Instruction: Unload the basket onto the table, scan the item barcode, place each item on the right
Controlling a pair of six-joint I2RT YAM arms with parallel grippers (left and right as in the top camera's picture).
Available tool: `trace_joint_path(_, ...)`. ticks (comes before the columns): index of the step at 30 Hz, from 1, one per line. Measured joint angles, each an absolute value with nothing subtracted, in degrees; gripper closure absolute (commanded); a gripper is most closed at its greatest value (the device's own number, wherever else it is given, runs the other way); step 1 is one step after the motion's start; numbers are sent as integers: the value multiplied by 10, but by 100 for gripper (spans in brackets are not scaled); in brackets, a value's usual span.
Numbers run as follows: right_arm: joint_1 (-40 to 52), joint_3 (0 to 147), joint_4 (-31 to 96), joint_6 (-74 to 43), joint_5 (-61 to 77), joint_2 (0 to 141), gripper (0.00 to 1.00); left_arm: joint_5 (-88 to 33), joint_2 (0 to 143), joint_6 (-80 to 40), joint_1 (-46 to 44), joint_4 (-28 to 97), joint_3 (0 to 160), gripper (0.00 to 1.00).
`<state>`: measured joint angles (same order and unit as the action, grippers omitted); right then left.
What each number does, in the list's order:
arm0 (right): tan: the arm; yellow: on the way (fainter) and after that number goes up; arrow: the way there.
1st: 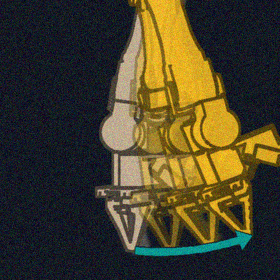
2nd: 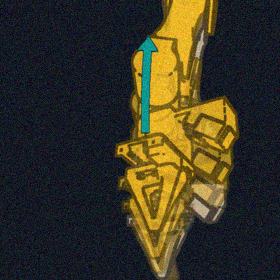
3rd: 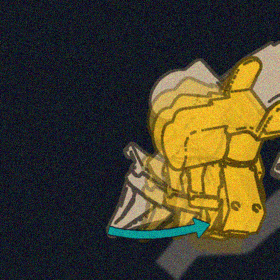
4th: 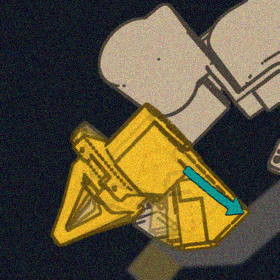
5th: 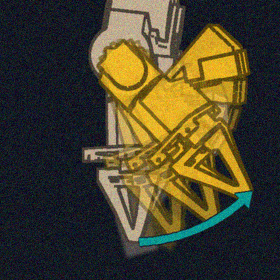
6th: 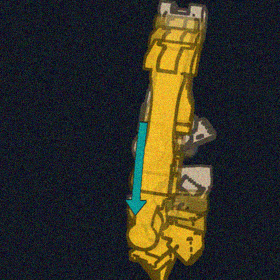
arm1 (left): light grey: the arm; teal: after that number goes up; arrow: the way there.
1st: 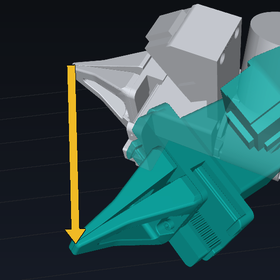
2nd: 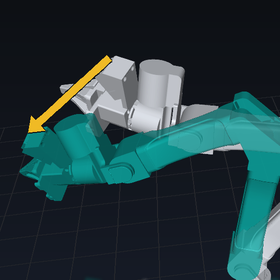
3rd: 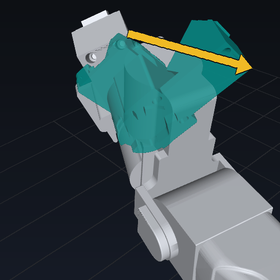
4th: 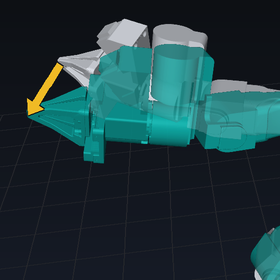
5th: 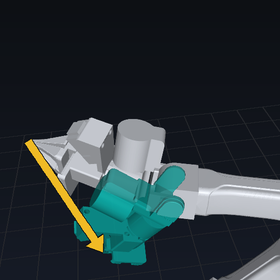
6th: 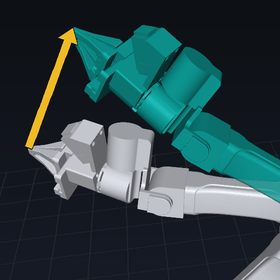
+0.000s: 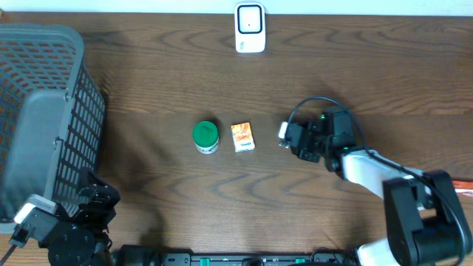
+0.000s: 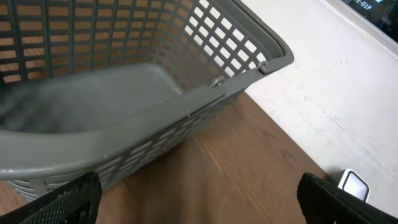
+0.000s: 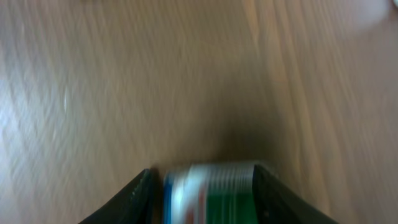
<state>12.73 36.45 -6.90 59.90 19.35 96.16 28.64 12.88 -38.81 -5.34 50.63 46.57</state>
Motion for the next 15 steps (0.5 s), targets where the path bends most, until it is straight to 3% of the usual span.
trace_joint_path(4, 160, 371, -152, 583, 206, 1001, 36, 286, 129, -388, -53, 506, 466, 2)
trace_joint_path(6, 173, 380, -180, 562, 206, 1017, 1, 286, 129, -388, -53, 506, 466, 2)
trace_joint_path(15, 202, 457, -168, 407, 175, 1027, 1, 286, 129, -388, -53, 506, 466, 2)
